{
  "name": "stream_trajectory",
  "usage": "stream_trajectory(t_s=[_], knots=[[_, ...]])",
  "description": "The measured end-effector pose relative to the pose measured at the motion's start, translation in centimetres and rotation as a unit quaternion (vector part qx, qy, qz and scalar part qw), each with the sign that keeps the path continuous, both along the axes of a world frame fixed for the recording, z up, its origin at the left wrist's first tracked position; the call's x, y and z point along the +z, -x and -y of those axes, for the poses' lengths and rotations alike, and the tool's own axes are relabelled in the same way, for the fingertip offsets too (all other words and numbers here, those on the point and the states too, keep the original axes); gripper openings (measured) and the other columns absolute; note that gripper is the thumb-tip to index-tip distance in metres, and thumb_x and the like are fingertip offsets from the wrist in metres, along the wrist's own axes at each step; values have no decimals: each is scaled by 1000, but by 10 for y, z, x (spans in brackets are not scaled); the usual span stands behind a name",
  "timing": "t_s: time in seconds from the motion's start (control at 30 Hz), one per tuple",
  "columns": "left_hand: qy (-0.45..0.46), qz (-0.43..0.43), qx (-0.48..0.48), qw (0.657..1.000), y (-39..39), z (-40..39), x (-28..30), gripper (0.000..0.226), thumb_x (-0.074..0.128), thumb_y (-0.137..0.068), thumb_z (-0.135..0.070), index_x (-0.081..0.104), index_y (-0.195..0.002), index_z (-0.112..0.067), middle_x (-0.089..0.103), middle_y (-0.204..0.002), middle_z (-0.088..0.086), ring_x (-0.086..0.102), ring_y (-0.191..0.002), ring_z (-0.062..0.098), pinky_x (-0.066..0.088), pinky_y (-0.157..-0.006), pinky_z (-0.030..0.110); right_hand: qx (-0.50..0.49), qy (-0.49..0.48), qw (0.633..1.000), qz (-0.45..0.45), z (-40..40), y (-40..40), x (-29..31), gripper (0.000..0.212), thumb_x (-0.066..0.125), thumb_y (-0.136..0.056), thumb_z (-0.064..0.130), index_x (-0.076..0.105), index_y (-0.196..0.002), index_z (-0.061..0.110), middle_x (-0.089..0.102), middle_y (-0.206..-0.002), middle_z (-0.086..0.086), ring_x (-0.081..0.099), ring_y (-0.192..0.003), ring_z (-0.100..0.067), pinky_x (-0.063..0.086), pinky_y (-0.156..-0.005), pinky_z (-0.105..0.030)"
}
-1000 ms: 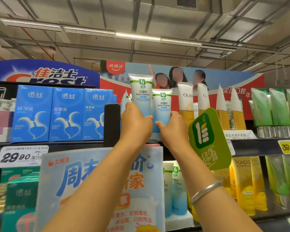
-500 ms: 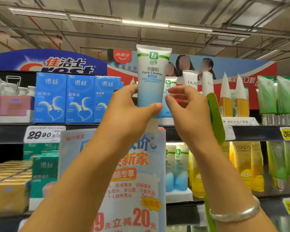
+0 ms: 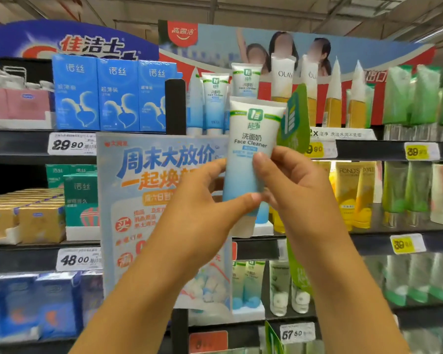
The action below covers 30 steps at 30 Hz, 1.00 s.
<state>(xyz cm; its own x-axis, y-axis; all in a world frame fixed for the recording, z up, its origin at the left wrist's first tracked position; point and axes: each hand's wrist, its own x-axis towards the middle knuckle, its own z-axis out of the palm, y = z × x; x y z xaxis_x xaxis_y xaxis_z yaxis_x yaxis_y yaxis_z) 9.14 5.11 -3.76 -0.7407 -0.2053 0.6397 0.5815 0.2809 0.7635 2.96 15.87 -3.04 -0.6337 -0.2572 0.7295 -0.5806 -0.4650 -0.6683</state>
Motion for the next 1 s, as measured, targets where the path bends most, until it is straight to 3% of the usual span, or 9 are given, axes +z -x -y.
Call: stream_trajectory(t_s=[0.1, 0.2, 0.43, 0.53, 0.63, 0.77, 1.0], knots=[[3, 42, -12, 999, -3, -11, -24, 44, 74, -73, -12, 66, -109, -35, 72, -99, -4, 70, -83, 11, 53, -61, 16, -5, -28, 998, 50, -17, -3, -25, 23, 63, -74, 28, 68, -92, 16, 74, -91, 0, 70, -88, -15, 58, -78, -34], [-24, 72, -29, 997, -6, -26, -50, 43, 76, -71, -11, 67, -101, -40, 72, -97, -1, 70, -84, 16, 57, -68, 21, -14, -28, 995, 100, -32, -8, -50, 24, 63, -69, 30, 69, -88, 16, 74, -89, -1, 70, -87, -18, 58, -77, -35], [-158, 162, -53, 973, -23, -66, -115, 53, 76, -52, -44, 70, -102, -28, 72, -99, -5, 68, -82, 9, 51, -65, 22, -22, -15, 982, 189, -68, -26, -103, 24, 62, -70, 27, 69, -89, 14, 75, -88, -3, 69, -86, -17, 56, -79, -35], [-274, 212, -126, 930, -31, -80, -136, 45, 76, -53, -37, 75, -94, -16, 73, -91, 4, 68, -74, 11, 55, -65, 27, -28, -1, 976, 215, -81, -33, -118, 24, 62, -69, 27, 69, -87, 14, 75, -86, -2, 68, -84, -17, 56, -78, -36], [-403, 242, -200, 860, -40, -93, -150, 34, 73, -56, -27, 77, -83, -6, 73, -86, 15, 70, -72, 20, 57, -59, 30, -24, -1, 973, 230, -93, -40, -131, 28, 62, -69, 28, 69, -91, 12, 75, -89, -3, 69, -84, -15, 57, -74, -31], [-494, 277, -236, 789, -53, -112, -164, 35, 70, -59, -23, 75, -82, 2, 70, -85, 25, 70, -67, 26, 57, -54, 31, -24, 0, 965, 261, -108, -50, -148, 34, 63, -70, 29, 68, -98, 10, 75, -92, -4, 69, -86, -15, 58, -72, -27], [-524, 289, -260, 758, -70, -135, -184, 28, 66, -66, -14, 73, -84, 6, 69, -97, 27, 70, -79, 31, 59, -58, 32, -43, 14, 945, 324, -132, -66, -173, 50, 67, -67, 27, 55, -110, 5, 74, -93, -7, 69, -89, -24, 54, -83, -45]])
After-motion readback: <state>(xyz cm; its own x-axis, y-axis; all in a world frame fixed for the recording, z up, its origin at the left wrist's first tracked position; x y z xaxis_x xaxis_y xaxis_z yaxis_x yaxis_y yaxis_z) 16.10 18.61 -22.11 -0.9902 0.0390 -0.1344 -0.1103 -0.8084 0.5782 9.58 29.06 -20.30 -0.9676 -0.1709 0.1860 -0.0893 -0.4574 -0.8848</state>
